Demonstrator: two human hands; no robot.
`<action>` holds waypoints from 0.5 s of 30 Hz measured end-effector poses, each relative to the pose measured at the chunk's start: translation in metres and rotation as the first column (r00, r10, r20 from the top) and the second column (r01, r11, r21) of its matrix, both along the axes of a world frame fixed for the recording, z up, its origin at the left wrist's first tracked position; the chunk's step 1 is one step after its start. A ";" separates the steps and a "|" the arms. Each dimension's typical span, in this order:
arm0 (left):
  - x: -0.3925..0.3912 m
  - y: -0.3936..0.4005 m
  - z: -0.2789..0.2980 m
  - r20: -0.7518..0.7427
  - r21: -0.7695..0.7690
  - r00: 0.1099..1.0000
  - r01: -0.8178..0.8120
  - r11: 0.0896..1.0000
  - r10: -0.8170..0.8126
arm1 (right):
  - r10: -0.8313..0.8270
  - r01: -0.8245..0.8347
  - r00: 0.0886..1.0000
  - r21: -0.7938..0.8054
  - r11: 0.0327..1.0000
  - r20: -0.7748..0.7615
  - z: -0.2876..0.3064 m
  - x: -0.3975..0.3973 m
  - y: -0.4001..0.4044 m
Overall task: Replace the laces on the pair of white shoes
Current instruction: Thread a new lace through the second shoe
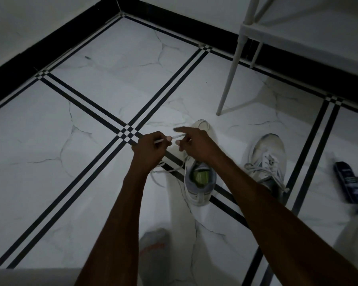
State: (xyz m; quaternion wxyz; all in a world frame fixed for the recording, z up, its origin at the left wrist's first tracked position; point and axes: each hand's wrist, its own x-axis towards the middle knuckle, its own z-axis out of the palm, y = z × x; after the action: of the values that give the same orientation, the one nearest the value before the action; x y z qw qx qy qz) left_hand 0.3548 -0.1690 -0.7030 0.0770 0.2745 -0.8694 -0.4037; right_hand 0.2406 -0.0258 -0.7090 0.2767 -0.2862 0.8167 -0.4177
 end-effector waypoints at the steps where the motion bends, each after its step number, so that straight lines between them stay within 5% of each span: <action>1: -0.001 0.000 -0.002 0.005 -0.003 1.000 0.000 1.000 0.000 | 0.019 -0.019 1.000 0.006 1.000 -0.020 0.001 0.002 -0.003; 7: 0.004 -0.004 0.000 -0.132 0.142 0.977 -0.149 0.979 0.168 | -0.018 0.016 0.998 0.020 1.000 0.066 -0.008 0.004 -0.001; 11: 0.001 0.004 0.002 -0.146 0.521 0.914 -0.254 0.815 0.378 | -0.019 0.016 0.996 0.028 0.999 0.084 -0.010 0.008 -0.001; 15: -0.010 0.016 0.006 -0.192 0.719 0.879 -0.177 0.672 0.437 | -0.069 0.067 0.981 0.016 0.998 0.179 -0.006 0.002 0.011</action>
State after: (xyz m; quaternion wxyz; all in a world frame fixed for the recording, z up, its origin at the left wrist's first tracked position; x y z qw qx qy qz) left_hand 0.3445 -0.1527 -0.6975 0.1913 0.3516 -0.5710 -0.7167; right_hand 0.2424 -0.0147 -0.7148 0.3363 -0.2179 0.7997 -0.4471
